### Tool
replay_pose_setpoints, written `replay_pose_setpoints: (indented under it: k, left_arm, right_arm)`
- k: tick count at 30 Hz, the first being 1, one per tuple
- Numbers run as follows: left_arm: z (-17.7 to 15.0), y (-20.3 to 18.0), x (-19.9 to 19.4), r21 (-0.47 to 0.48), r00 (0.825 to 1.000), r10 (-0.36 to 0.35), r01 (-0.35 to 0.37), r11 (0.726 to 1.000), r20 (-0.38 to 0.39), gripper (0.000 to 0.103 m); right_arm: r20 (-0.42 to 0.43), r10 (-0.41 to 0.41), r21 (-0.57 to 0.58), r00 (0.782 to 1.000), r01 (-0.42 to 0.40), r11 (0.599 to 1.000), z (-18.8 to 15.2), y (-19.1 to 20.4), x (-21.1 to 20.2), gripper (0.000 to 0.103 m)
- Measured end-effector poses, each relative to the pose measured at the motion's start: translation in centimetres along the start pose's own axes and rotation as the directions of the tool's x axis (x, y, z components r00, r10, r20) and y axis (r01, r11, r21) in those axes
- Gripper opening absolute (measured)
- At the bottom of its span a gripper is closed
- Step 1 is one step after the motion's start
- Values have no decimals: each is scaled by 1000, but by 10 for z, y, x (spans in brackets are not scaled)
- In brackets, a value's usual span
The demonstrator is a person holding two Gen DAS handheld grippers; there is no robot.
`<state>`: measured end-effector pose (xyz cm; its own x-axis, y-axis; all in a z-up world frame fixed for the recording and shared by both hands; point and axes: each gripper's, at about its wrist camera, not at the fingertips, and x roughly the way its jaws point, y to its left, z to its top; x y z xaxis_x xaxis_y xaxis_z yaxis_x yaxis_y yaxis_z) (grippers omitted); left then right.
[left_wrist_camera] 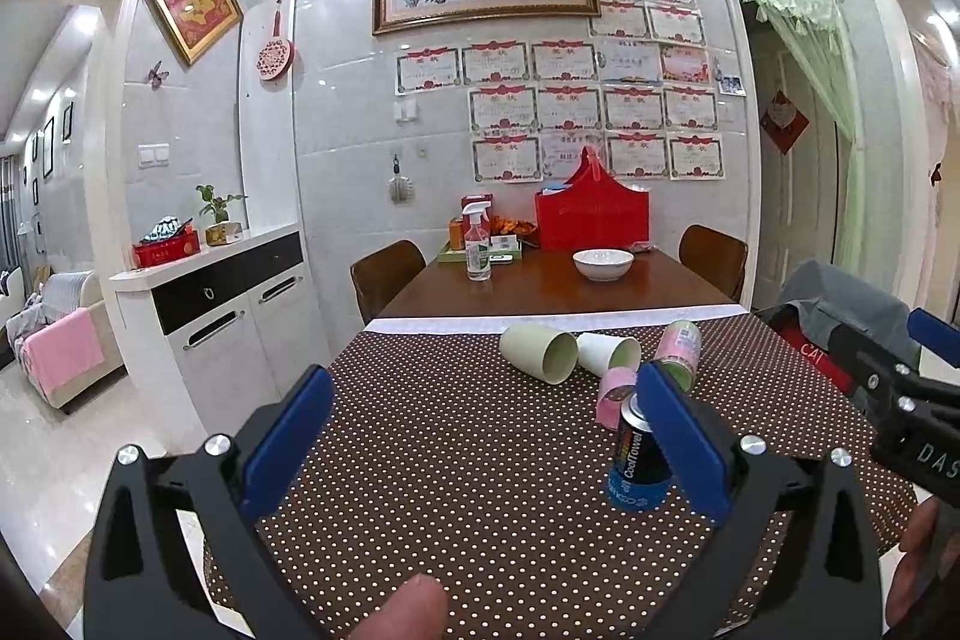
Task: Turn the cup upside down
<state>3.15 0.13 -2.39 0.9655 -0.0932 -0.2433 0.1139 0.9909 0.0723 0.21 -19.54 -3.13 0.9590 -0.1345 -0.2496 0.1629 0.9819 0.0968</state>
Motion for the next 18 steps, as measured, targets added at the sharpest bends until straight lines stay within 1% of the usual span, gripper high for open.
replay_pose_setpoints:
  k: [10, 18]
  left_arm:
    - [-3, 4, -4, -14, 1000, 1, -1, 1000, 7, 99]
    - [-3, 8, -9, -14, 1000, 19, -18, 1000, 21, 99]
  right_arm:
    - [6, -6, -15, 1000, 6, 1000, -1, 7, -4, 97]
    - [8, -4, -13, 1000, 4, 1000, 1, 10, -5, 97]
